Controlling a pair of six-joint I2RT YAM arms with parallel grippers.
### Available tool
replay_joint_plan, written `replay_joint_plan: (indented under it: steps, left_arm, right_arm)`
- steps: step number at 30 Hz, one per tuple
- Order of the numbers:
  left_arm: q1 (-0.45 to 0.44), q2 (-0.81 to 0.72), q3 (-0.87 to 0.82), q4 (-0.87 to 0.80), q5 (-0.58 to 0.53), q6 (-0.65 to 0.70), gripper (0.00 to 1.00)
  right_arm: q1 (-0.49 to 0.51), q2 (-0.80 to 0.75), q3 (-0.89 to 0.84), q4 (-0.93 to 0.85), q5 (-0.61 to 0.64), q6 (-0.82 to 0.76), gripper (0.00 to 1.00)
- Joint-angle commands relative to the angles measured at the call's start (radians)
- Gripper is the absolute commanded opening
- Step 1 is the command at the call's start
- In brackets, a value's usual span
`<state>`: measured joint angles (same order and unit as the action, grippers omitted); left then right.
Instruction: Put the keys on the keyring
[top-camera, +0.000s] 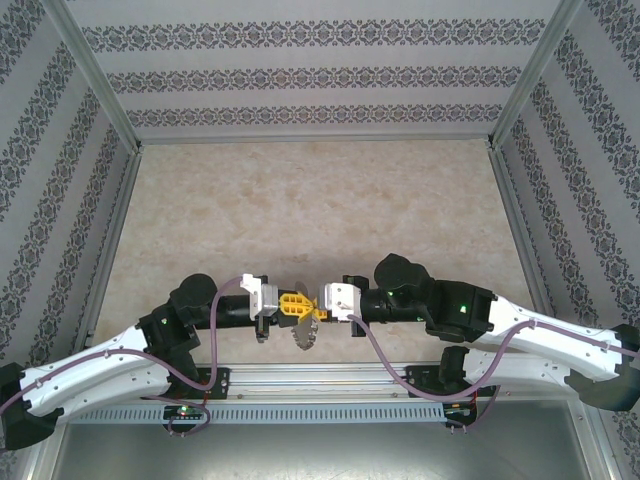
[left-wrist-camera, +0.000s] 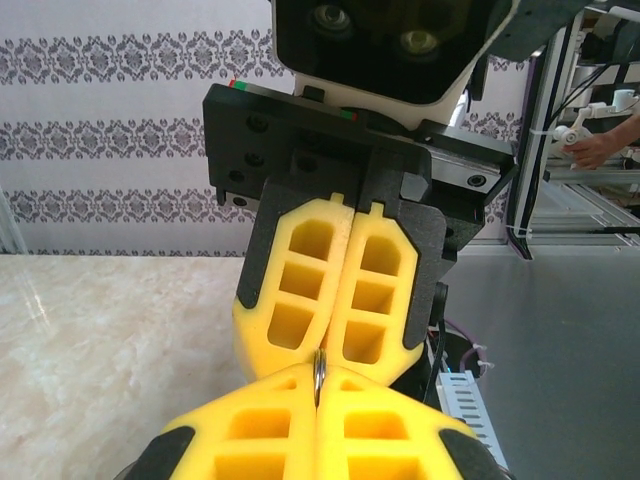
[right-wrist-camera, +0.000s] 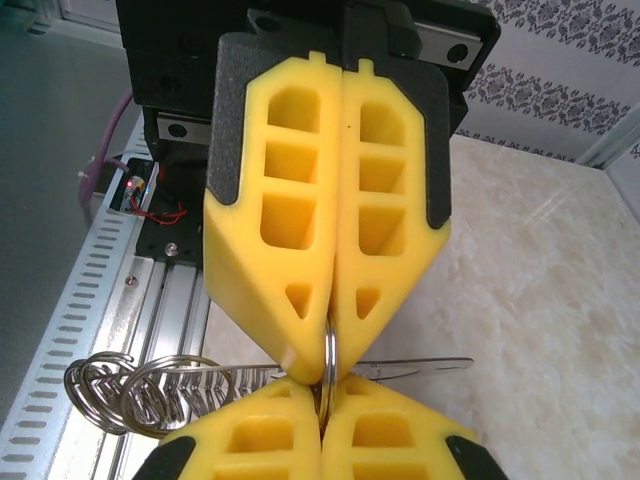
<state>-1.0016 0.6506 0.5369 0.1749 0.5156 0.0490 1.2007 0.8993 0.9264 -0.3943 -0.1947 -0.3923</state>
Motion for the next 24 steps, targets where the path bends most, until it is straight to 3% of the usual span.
replay_joint_plan:
  steps: [1,6,18,21,23,24]
  left_arm:
    - [-0.011,-0.024,0.1,-0.189,-0.018,0.031,0.0]
    - [-0.011,0.014,0.217,-0.483,-0.1,0.116,0.17]
    - [-0.011,0.076,0.202,-0.474,-0.111,0.15,0.18]
    - [-0.011,0.079,0.195,-0.463,-0.116,0.155,0.16]
    - [-0.011,0.074,0.192,-0.464,-0.121,0.158,0.0]
    - [-0.011,0.071,0.189,-0.463,-0.117,0.157,0.0]
  right_arm:
    - [0.0,0.01,0.026,-0.021,0.076,-0.019,0.0]
    - [0.006,0.057,0.073,-0.078,0.1,-0.042,0.0]
    - [0.036,0.121,0.145,-0.107,0.116,-0.071,0.0]
    - [0.037,0.137,0.151,-0.113,0.113,-0.072,0.0]
    - [0.039,0.138,0.149,-0.114,0.118,-0.071,0.0]
    - [0.039,0.138,0.148,-0.115,0.118,-0.069,0.0]
